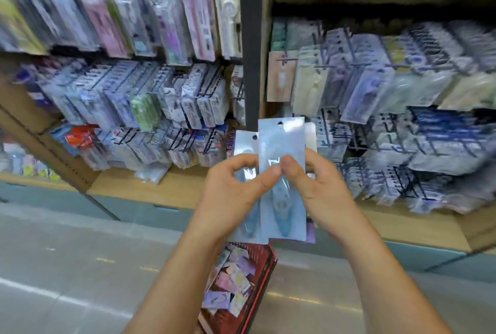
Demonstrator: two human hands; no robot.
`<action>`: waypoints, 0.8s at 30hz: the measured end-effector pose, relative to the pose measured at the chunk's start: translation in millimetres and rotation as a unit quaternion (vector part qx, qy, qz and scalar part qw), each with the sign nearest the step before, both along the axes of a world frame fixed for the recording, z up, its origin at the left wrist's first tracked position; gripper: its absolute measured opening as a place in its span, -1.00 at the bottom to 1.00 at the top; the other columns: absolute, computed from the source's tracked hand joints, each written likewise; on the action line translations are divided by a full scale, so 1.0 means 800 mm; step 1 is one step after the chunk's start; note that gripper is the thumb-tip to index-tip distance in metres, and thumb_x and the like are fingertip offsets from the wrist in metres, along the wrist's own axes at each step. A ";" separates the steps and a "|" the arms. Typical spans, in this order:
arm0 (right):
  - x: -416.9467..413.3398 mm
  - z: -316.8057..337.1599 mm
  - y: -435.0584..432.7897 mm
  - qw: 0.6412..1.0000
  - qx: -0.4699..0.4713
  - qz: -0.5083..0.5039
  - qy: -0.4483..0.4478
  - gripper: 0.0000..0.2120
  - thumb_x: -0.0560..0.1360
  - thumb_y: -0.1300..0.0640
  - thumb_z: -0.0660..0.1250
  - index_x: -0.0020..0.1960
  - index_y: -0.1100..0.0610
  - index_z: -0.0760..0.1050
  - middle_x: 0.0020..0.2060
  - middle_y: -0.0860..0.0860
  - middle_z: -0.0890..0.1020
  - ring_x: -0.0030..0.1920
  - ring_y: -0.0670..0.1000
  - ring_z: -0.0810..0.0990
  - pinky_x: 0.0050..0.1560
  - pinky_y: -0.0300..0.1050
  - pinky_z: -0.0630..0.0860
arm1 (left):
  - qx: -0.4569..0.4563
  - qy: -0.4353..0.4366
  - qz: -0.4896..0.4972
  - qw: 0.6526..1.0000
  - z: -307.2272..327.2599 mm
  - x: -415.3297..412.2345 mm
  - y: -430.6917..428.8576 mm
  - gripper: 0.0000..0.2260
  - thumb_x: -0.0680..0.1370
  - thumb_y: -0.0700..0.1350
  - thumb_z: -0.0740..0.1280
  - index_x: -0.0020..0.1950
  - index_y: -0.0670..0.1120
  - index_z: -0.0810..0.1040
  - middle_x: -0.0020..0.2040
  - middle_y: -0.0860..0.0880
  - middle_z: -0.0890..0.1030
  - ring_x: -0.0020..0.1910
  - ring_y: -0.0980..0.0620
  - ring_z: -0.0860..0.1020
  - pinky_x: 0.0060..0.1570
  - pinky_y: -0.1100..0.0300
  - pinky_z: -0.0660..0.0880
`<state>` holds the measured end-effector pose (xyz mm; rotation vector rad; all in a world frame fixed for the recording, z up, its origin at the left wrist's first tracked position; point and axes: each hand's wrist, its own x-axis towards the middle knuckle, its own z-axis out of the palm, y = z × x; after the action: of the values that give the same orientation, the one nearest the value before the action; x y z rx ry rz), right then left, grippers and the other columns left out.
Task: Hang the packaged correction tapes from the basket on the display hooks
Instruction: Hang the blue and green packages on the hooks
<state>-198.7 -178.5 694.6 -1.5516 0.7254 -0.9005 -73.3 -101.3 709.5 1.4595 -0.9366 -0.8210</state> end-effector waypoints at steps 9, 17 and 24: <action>-0.157 0.065 -0.077 0.988 -0.118 -0.095 -0.024 -0.74 0.59 -0.06 0.26 -0.18 0.04 0.57 -0.30 -0.23 0.60 -0.24 -0.24 0.51 -0.16 -0.38 0.40 | -0.099 0.098 -0.069 0.988 0.059 -0.129 -0.080 -0.82 0.42 -0.08 0.51 -0.02 -0.06 0.64 -0.11 -0.02 0.72 -0.16 0.03 0.68 -0.18 0.15 0.62; -0.267 0.159 -0.152 0.972 -0.223 -0.053 0.056 -0.66 0.41 -0.36 0.33 -0.03 -0.15 0.65 -0.10 -0.17 0.69 0.04 0.03 0.60 0.10 0.17 0.53 | -0.214 0.135 -0.132 0.958 0.149 -0.241 -0.161 -0.65 0.29 0.03 0.39 0.02 -0.06 0.62 -0.14 -0.08 0.66 -0.21 -0.06 0.64 -0.23 0.07 0.57; -0.304 0.235 -0.184 0.957 -0.288 -0.001 0.039 -0.59 0.22 -0.30 0.44 0.04 -0.27 0.61 -0.03 -0.04 0.61 0.09 0.06 0.56 0.06 0.08 0.59 | -0.262 0.148 -0.147 0.942 0.238 -0.292 -0.199 -0.50 0.27 0.08 0.36 0.13 -0.14 0.55 -0.14 -0.10 0.65 -0.23 -0.07 0.63 -0.30 0.08 0.58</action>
<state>-441.7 -325.4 882.9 -2.1069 0.5421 -1.1198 -307.1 -260.1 899.7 0.7232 -1.0527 -0.8918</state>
